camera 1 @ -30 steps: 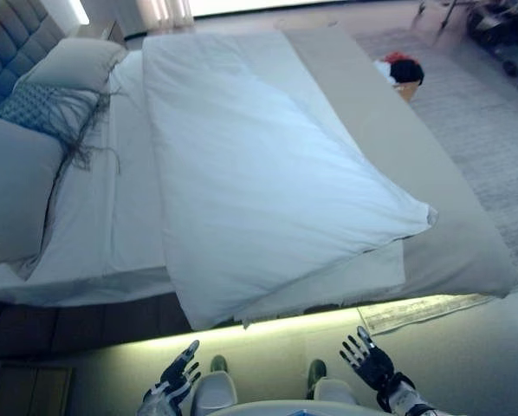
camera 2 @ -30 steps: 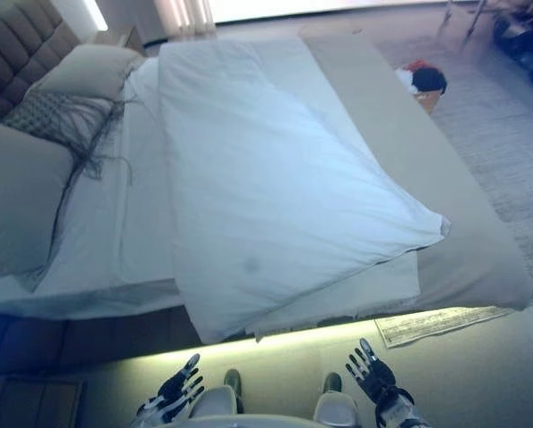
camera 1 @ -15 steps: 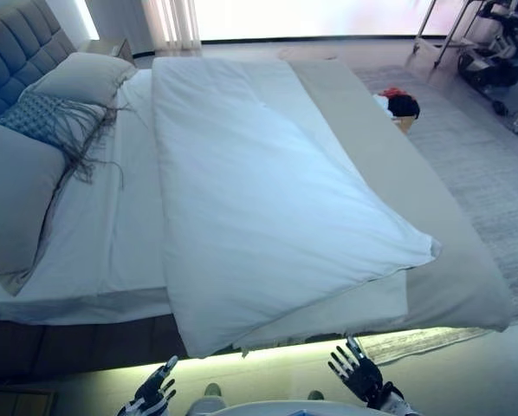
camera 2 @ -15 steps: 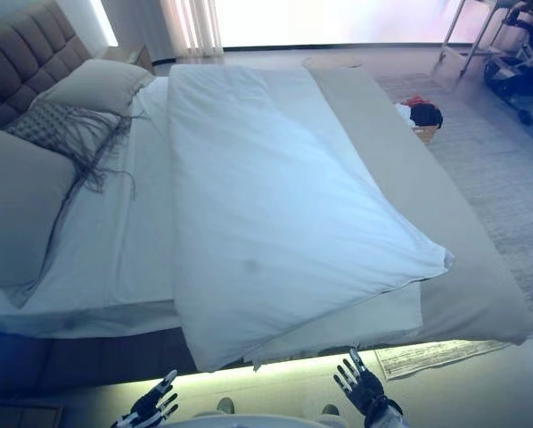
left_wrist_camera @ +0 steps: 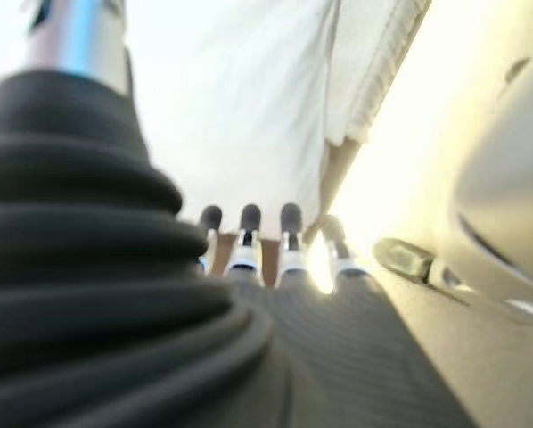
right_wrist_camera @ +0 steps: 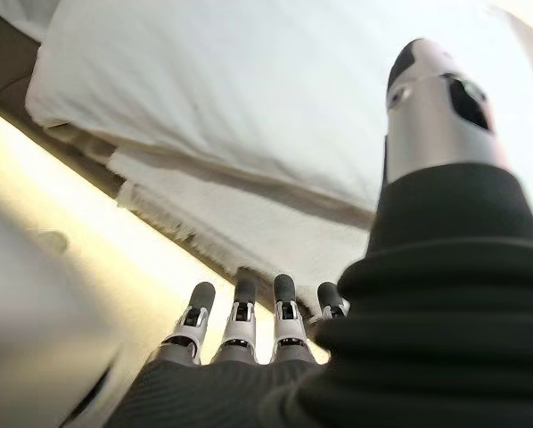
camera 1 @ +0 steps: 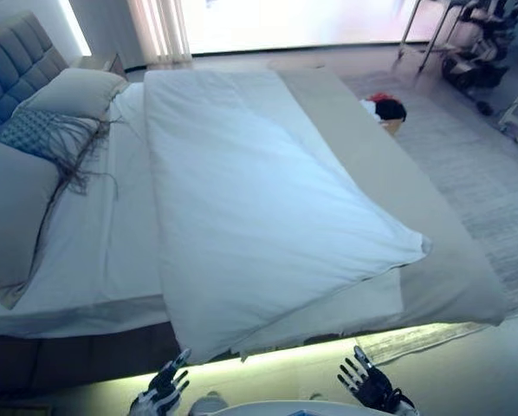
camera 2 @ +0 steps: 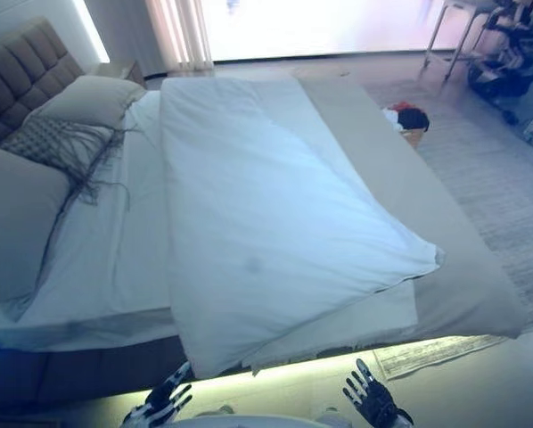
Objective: Make the bed neatly
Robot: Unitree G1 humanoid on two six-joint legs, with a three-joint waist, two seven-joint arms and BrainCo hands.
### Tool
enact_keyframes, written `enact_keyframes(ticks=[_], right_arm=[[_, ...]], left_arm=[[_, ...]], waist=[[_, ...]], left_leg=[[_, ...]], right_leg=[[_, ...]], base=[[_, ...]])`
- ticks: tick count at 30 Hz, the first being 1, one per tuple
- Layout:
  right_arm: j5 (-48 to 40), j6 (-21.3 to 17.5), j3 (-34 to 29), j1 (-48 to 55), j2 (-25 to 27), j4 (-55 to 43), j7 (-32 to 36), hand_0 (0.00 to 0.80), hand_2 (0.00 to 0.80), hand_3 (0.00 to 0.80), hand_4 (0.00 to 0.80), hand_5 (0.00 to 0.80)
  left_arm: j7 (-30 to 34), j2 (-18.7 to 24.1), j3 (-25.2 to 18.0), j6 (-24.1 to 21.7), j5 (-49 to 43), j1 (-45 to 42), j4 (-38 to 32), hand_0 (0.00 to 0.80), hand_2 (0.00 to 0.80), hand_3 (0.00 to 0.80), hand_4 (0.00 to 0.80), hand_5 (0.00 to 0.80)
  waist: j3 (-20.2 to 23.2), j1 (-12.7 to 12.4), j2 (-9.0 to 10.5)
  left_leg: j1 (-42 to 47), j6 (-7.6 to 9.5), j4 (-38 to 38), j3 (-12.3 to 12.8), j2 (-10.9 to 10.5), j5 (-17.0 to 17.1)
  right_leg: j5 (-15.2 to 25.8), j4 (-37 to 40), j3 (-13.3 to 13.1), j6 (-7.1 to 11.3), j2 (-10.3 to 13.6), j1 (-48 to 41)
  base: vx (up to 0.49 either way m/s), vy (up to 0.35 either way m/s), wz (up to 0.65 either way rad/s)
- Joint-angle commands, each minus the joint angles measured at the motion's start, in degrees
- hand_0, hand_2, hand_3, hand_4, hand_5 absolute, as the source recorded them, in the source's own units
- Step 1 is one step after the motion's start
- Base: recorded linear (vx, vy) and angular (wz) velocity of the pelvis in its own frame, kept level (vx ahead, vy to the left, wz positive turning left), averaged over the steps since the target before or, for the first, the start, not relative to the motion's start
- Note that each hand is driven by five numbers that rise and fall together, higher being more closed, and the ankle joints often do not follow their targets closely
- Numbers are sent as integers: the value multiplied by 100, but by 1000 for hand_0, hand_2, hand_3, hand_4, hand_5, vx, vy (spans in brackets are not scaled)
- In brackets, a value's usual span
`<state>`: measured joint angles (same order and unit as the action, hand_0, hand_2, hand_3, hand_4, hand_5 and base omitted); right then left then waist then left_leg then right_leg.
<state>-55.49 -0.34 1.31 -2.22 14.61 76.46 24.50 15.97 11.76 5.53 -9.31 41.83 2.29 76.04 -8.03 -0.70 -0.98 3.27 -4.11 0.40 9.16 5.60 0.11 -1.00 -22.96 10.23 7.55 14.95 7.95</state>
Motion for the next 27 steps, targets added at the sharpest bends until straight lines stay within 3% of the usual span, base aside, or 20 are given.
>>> enact_keyframes(ticks=[1,2,3,4,9,15,18,23,27], right_arm=[[-576,-165,-232,-801,-41,-159,-102,0,0,0,0,0],[-706,-207,-193,-913,-67,-179,-132,0,0,0,0,0],[-708,-241,-144,-1041,-82,-252,-262,0,0,0,0,0],[-644,-300,-137,-1127,-94,-376,-372,0,0,0,0,0],[-1024,-443,-147,-1508,75,-582,-426,0,0,0,0,0],[-1614,-457,-337,-2262,486,-684,-781,0,0,0,0,0],[-1455,-465,-405,-2666,758,-605,-967,0,0,0,0,0],[-1411,102,-364,-3280,1350,-369,-1359,0,0,0,0,0],[-1449,238,-305,-3592,1590,-309,-1760,0,0,0,0,0]], left_arm=[[28,302,57,-183,144,314,-119,0,0,0,0,0],[9,324,107,-237,194,385,-84,0,0,0,0,0],[-120,319,84,-248,244,428,-111,0,0,0,0,0],[-190,304,86,-257,377,429,-213,0,0,0,0,0],[-42,322,-86,-251,626,640,-462,0,0,0,0,0],[435,292,367,-338,943,938,-937,0,0,0,0,0],[470,316,561,-305,1123,1019,-1267,0,0,0,0,0],[425,464,774,-321,1408,1207,-1665,0,0,0,0,0],[430,526,839,-351,1738,1291,-1998,0,0,0,0,0]], waist=[[-605,-23,205],[-668,-32,254],[-750,-28,269],[-844,-29,247],[-1154,-205,242],[-1422,-307,67],[-1556,-355,-33],[-1780,-465,-119],[-1932,-540,-177]], left_leg=[[-337,114,629,-106,70,-296],[-436,74,735,-119,97,-364],[-608,93,951,-191,120,-402],[-812,96,1201,-278,158,-408],[-1436,-70,1567,-420,247,-298],[-1839,-97,1607,-618,131,-226],[-2054,-98,1716,-690,71,-248],[-2579,-84,1995,-786,-9,-279],[-3005,-30,2364,-827,-53,-415]], right_leg=[[956,526,-136,163,161,428],[940,1075,-81,168,115,364],[808,1261,-193,125,64,265],[722,1161,-304,71,42,315],[498,1100,-102,52,-26,411],[417,758,26,51,85,931],[415,614,16,77,158,1176],[364,354,20,94,219,1625],[239,-11,14,77,257,2015]], base=[[-107,-299,2],[-67,-308,15],[-8,-242,38],[5,-172,61],[-26,-139,27],[-40,-9,5],[-38,23,20],[-76,3,12],[-69,-2,10]])
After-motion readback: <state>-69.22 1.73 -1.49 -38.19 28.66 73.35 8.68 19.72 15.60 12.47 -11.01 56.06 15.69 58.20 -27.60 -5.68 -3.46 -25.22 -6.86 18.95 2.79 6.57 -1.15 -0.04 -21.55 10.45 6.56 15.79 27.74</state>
